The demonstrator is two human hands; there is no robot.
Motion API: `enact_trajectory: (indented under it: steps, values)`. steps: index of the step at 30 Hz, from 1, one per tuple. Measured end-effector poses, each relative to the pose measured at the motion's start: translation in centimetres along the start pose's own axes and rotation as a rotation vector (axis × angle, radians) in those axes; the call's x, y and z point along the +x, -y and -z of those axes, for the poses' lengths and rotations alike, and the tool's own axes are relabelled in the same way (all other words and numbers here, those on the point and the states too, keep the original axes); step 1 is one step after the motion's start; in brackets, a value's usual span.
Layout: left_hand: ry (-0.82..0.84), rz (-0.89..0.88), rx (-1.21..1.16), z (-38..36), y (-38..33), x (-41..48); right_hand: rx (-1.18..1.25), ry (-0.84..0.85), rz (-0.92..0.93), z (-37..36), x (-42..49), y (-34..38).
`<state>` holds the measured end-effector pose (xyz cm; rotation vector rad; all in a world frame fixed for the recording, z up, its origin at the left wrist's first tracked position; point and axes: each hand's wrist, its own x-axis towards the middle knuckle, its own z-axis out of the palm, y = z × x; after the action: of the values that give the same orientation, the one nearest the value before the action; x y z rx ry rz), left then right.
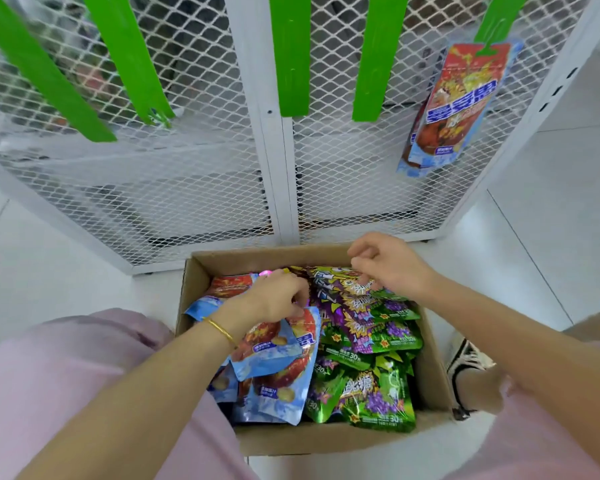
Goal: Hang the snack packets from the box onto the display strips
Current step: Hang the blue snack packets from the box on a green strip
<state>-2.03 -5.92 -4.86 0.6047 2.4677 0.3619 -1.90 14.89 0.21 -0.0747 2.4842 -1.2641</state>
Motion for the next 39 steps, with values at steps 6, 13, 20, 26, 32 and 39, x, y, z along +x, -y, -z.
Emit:
enact_trajectory:
  steps: [6,13,20,26,32,39]
  values:
    - [-0.105,-0.165,-0.314,2.8,-2.3,-1.8,0.152,0.178,0.020,1.0,-1.8,1.3]
    - [-0.307,-0.218,-0.734,6.8,-6.9,-3.3,0.300,0.248,0.075,2.3,-3.6,2.0]
    - [-0.597,-0.289,-0.737,17.2,-13.5,0.0,0.660,-0.112,0.077,12.0,-3.5,3.6]
    - [-0.900,-0.335,-0.528,25.7,-19.8,6.3,0.746,-0.427,0.147,20.5,-1.9,3.9]
    - [-0.972,-0.264,-0.594,28.1,-22.6,11.3,0.543,-0.550,0.201,23.7,0.7,4.6]
    - [-0.889,-0.254,-0.709,28.7,-23.8,11.4,0.219,-0.753,0.324,24.8,3.4,6.8]
